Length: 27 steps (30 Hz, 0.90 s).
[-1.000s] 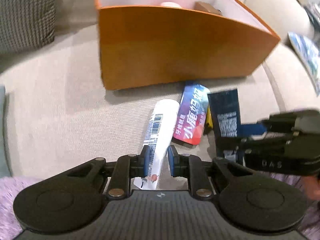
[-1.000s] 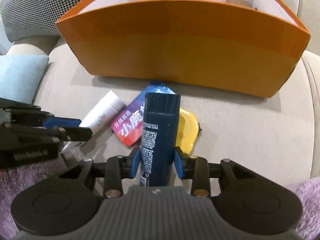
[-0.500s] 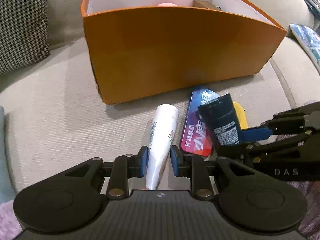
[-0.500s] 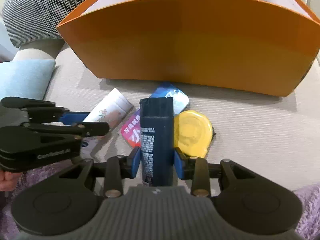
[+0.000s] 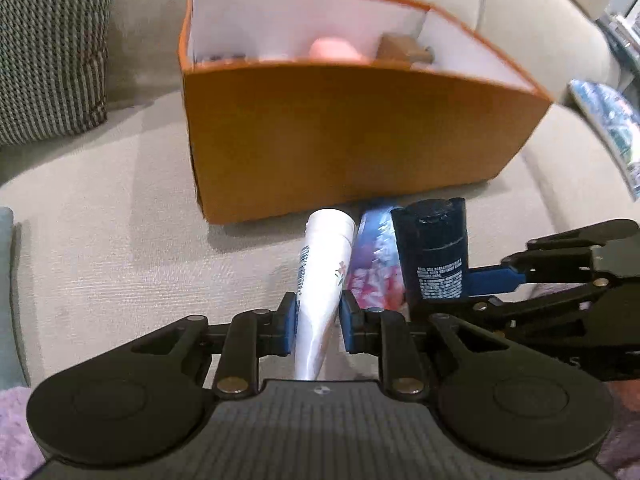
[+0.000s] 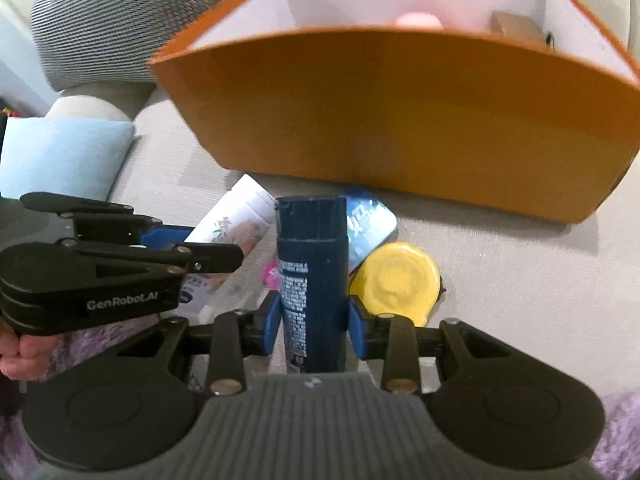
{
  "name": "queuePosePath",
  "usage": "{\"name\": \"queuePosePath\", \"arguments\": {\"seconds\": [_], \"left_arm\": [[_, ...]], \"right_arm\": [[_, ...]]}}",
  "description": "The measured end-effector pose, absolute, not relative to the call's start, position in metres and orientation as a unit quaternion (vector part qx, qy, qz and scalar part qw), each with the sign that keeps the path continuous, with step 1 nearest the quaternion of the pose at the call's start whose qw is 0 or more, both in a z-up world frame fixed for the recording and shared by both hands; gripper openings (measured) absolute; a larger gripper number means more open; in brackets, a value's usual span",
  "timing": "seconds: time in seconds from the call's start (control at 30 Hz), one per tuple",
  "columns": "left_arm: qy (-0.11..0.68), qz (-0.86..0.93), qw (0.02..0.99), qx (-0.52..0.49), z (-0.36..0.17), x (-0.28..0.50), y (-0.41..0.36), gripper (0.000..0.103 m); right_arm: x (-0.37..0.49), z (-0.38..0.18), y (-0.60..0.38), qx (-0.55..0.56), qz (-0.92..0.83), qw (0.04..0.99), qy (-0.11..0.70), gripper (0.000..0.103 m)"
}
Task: Organize rigid objects
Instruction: 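Lift the white tube and dark spray can with both grippers over the orange box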
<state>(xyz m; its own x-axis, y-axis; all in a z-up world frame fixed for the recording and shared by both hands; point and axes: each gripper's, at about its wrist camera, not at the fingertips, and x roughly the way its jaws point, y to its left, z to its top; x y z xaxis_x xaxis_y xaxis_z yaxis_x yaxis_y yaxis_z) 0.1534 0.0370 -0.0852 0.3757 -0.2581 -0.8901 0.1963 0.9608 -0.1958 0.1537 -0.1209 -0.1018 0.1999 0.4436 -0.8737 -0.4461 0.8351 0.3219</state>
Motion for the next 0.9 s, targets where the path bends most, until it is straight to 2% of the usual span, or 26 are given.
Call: {"name": "queuePosePath", "arguments": {"seconds": [0.3,0.63,0.73,0.9], "left_arm": [[0.476,-0.154,0.865,-0.049,-0.013,0.141,0.036,0.025],[0.404,-0.191,0.894,-0.047,0.063,0.188,0.036,0.025],[0.406,-0.194,0.892,-0.042,0.068,0.215,0.034,0.025],[0.431,-0.193,0.881,-0.024,0.047,0.254,0.029,0.025]], "right_arm": [[0.151,-0.037,-0.139,-0.037,0.315,0.811,0.492,0.034],[0.189,0.064,-0.158,-0.143,0.329,0.863,0.356,0.034],[0.218,0.070,-0.155,-0.210,0.326,0.858,0.337,0.034],[0.269,0.037,-0.142,-0.306,0.353,0.797,0.382,0.034]]}}
